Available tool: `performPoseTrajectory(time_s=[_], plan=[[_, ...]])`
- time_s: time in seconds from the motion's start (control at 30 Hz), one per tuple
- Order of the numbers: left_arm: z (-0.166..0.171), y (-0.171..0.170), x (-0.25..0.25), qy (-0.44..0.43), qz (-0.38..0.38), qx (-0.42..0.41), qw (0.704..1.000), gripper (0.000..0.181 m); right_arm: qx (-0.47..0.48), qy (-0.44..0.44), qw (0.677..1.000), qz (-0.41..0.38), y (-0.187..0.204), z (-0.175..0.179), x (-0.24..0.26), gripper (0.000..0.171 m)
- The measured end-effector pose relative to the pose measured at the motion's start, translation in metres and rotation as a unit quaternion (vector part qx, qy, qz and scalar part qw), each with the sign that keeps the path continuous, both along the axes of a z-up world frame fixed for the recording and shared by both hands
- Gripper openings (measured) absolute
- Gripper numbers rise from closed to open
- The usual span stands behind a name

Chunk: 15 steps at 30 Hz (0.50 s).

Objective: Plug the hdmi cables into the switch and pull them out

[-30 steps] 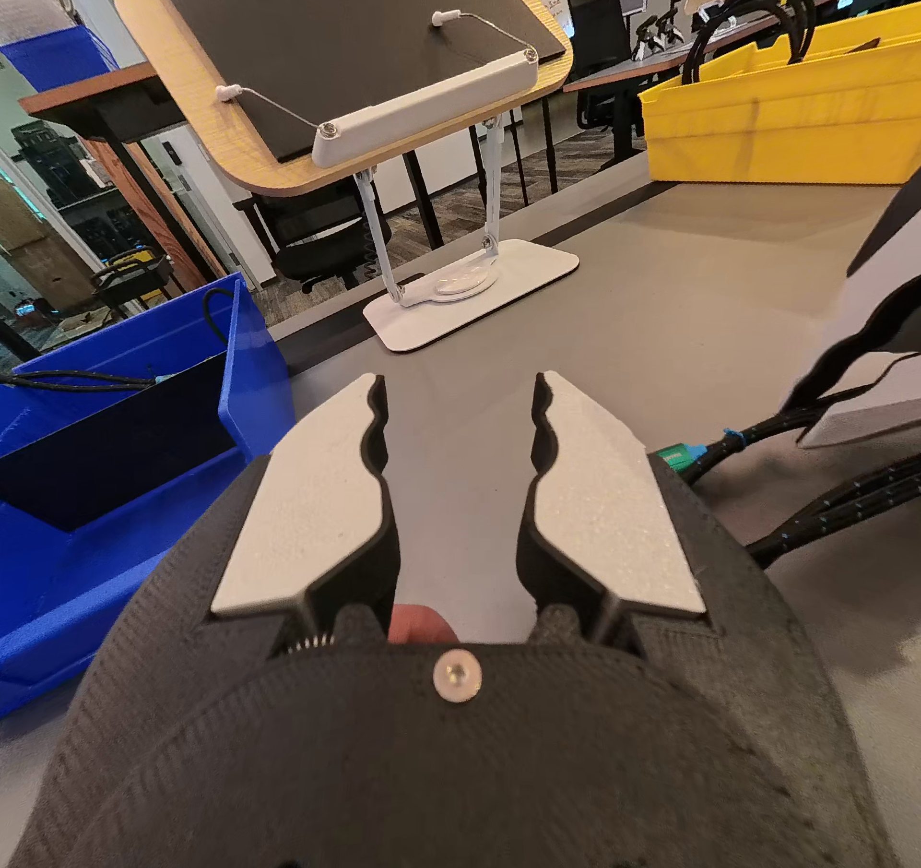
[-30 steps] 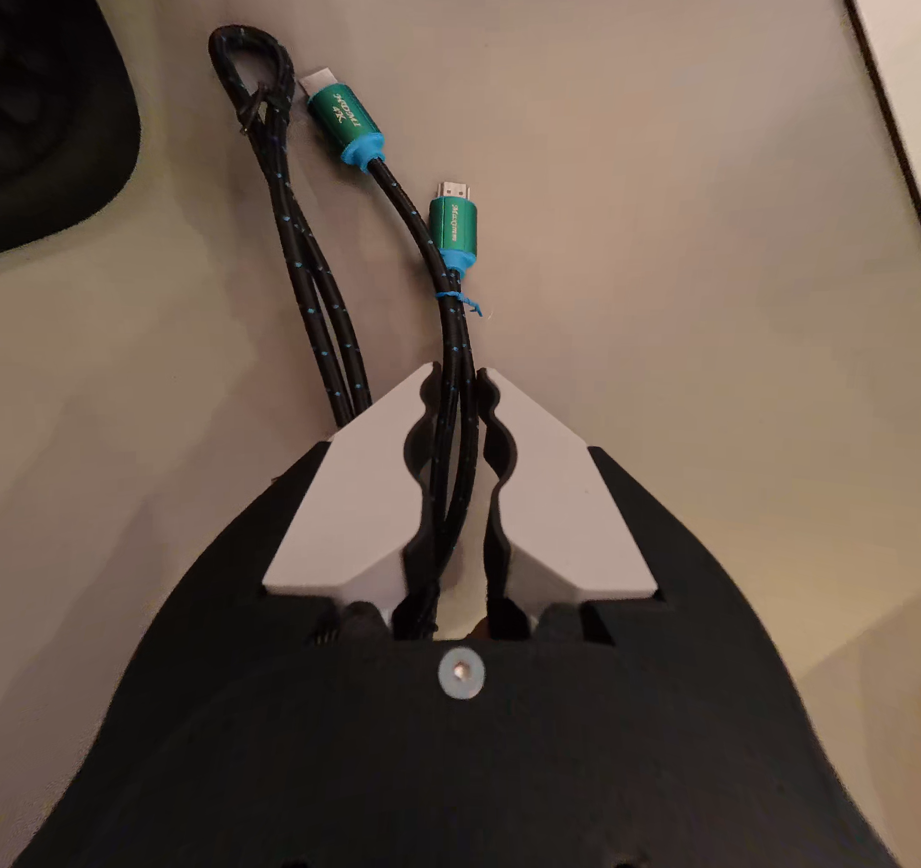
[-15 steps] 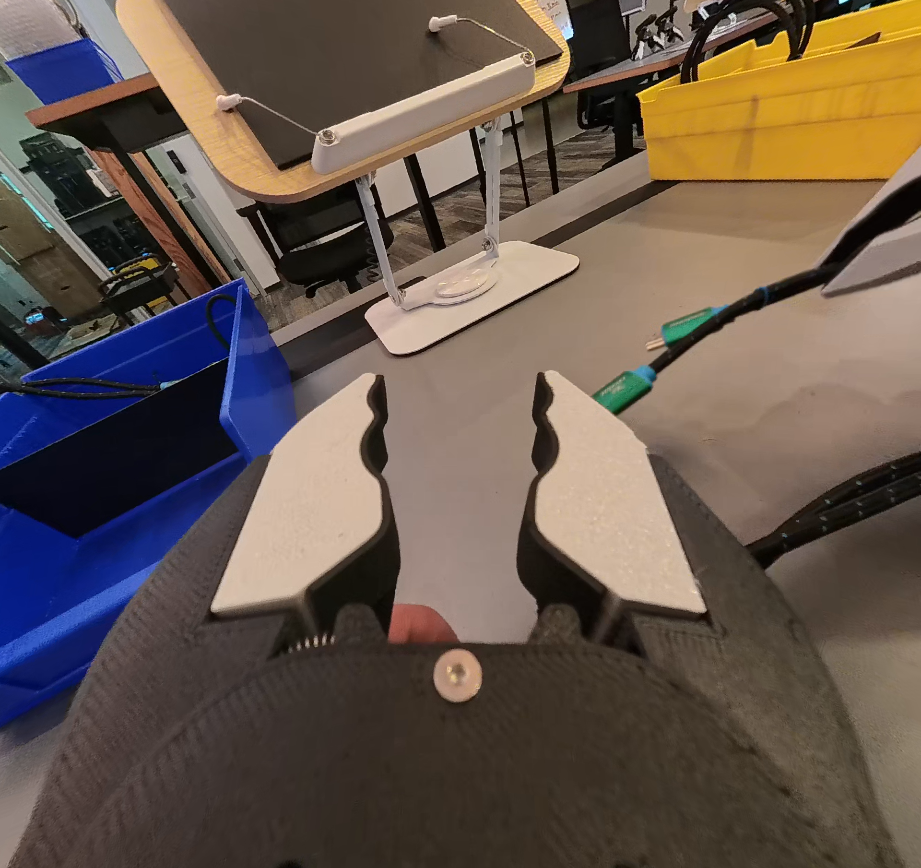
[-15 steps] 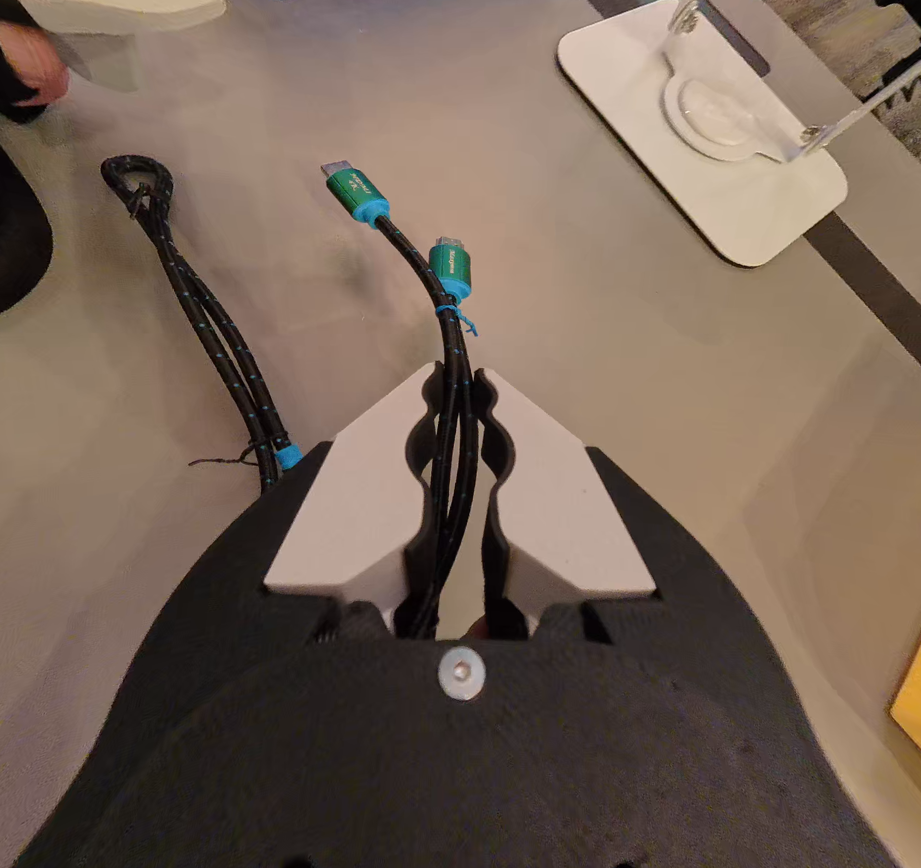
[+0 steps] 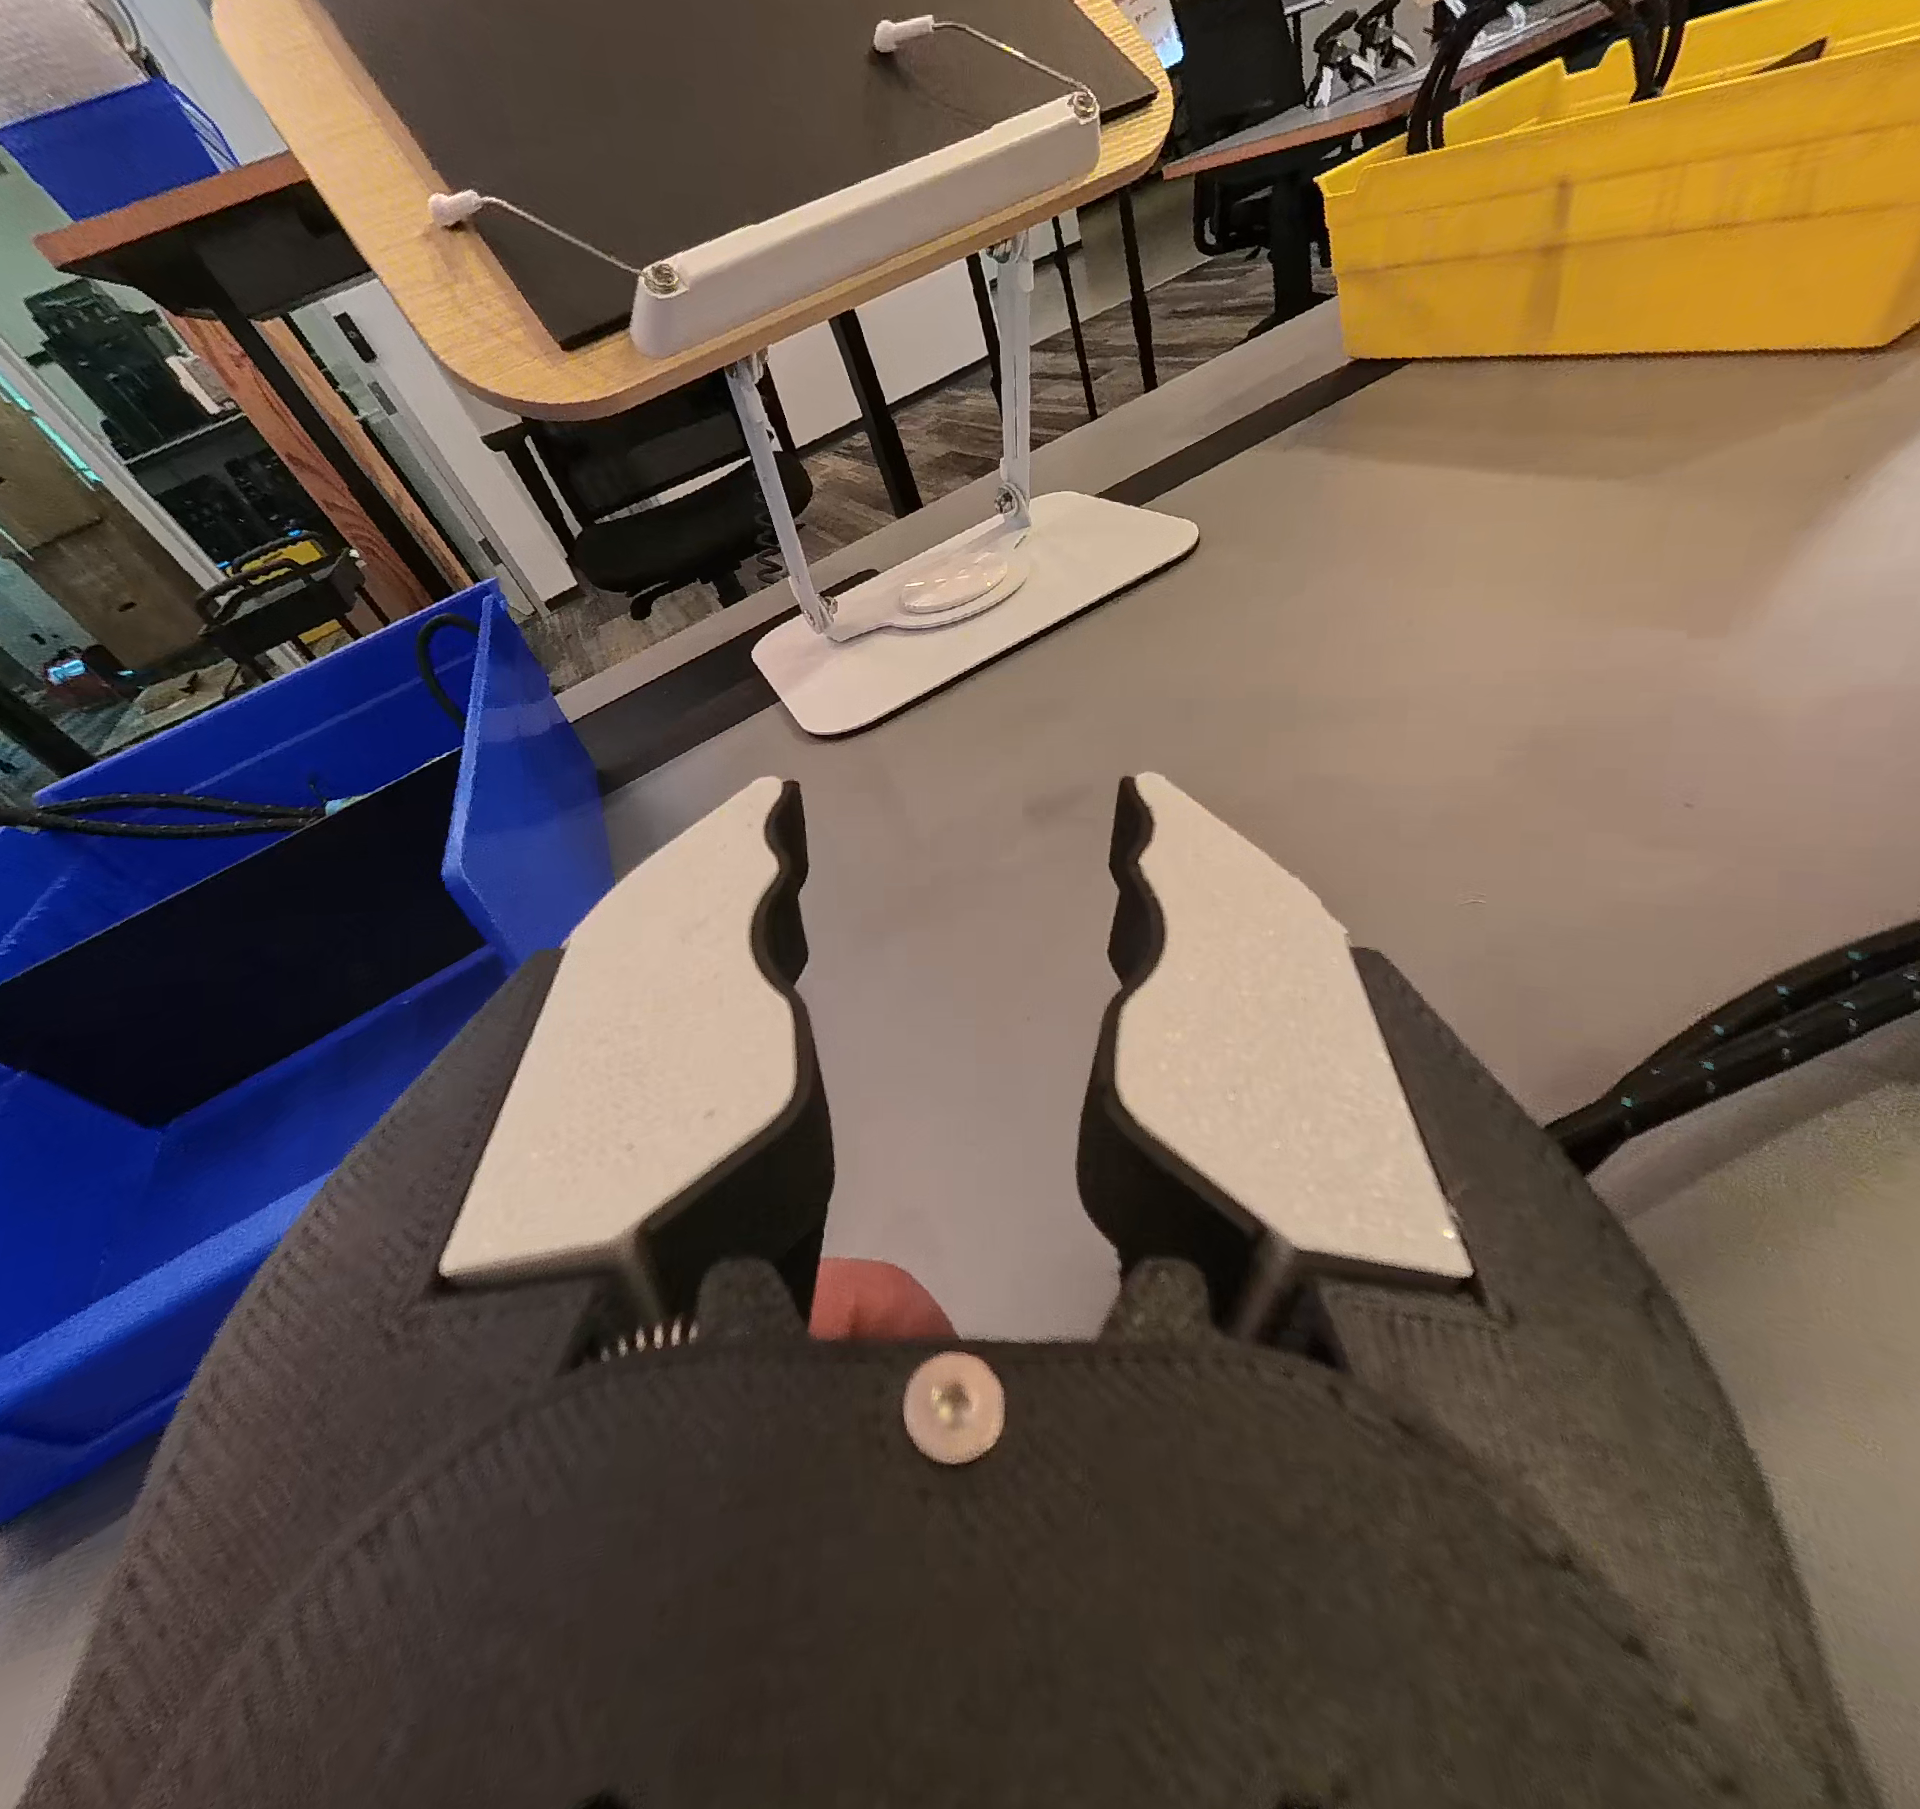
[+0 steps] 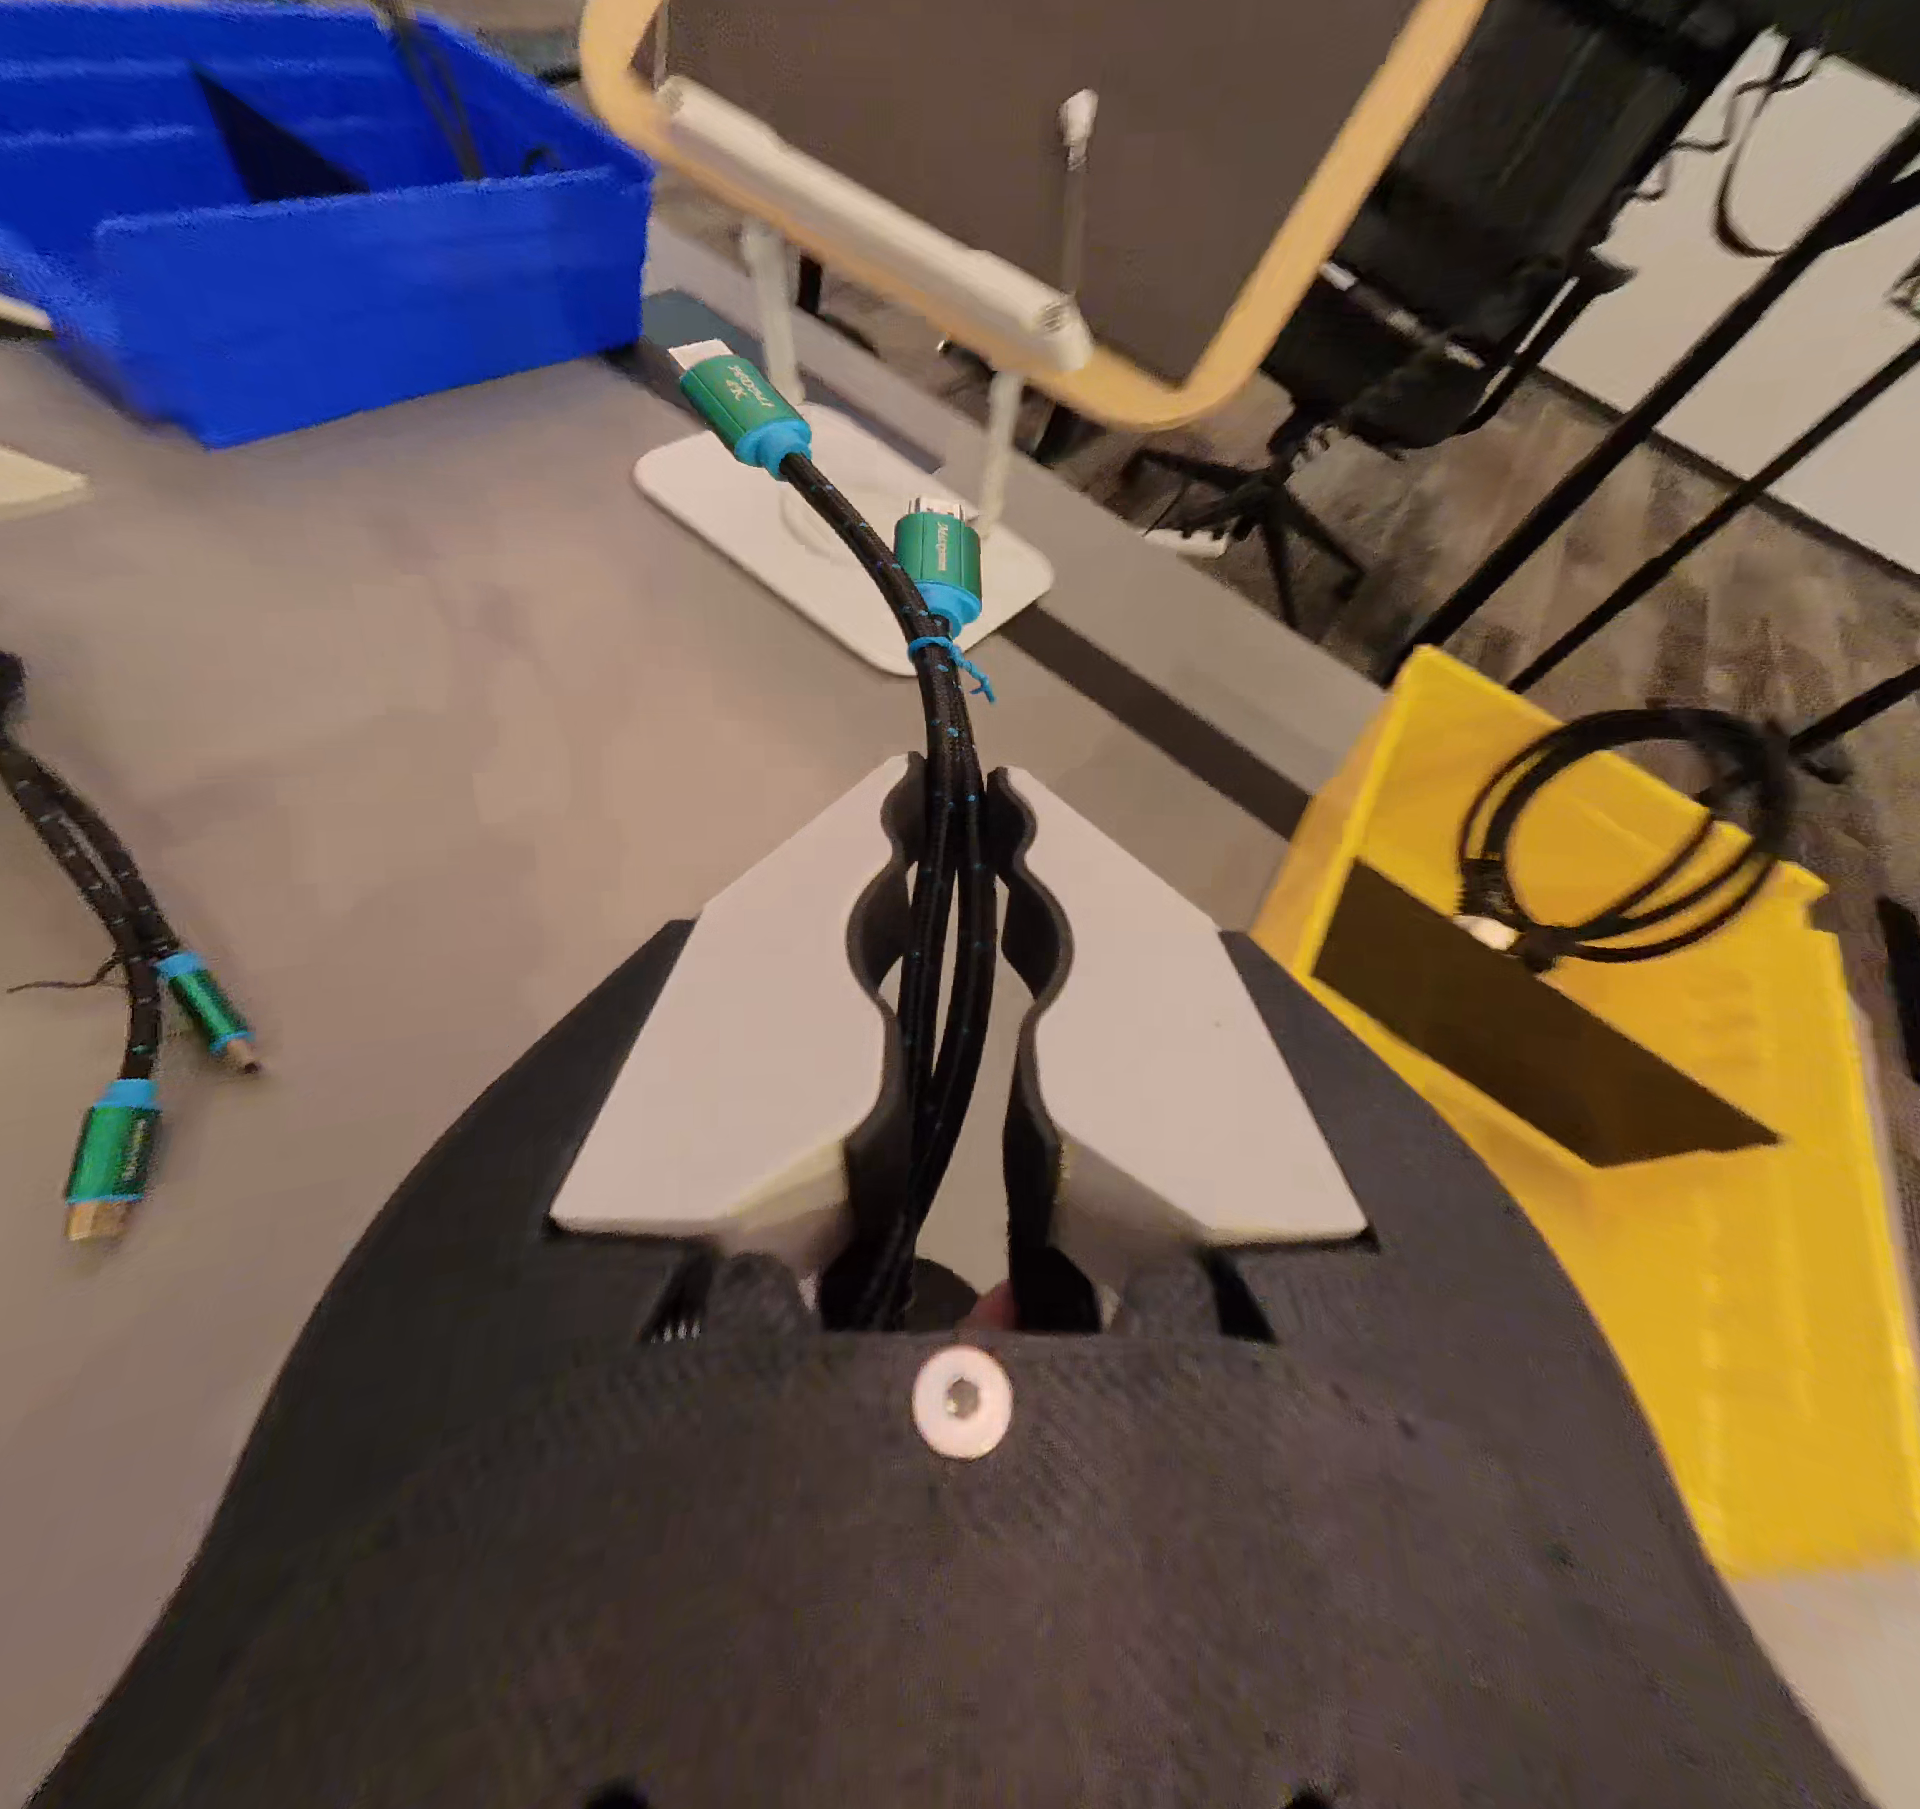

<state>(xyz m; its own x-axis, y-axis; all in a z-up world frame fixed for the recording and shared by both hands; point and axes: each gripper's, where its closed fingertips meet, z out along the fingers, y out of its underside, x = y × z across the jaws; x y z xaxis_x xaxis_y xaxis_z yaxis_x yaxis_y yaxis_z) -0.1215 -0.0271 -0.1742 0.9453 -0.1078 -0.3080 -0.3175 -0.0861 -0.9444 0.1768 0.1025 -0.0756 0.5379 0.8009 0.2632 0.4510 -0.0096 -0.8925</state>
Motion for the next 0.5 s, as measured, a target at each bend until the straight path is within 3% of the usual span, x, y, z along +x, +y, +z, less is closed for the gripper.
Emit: performPoseTrajectory(time_s=[0.23,0.43,0.5], plan=[[-0.002,-0.001,0.003,0.02,0.001,-0.003,1.0,0.056,0.08,-0.006,0.996,-0.024,0.073,0.04,0.073,0.008],[-0.004,-0.002,0.003,0.034,0.003,-0.007,0.999,0.056,0.076,0.137,0.987,-0.02,0.145,0.048,0.099,0.008],[-0.004,-0.002,0.004,0.04,0.002,-0.007,0.999,0.056,0.079,0.144,0.986,-0.019,0.166,0.037,0.103,0.008]])
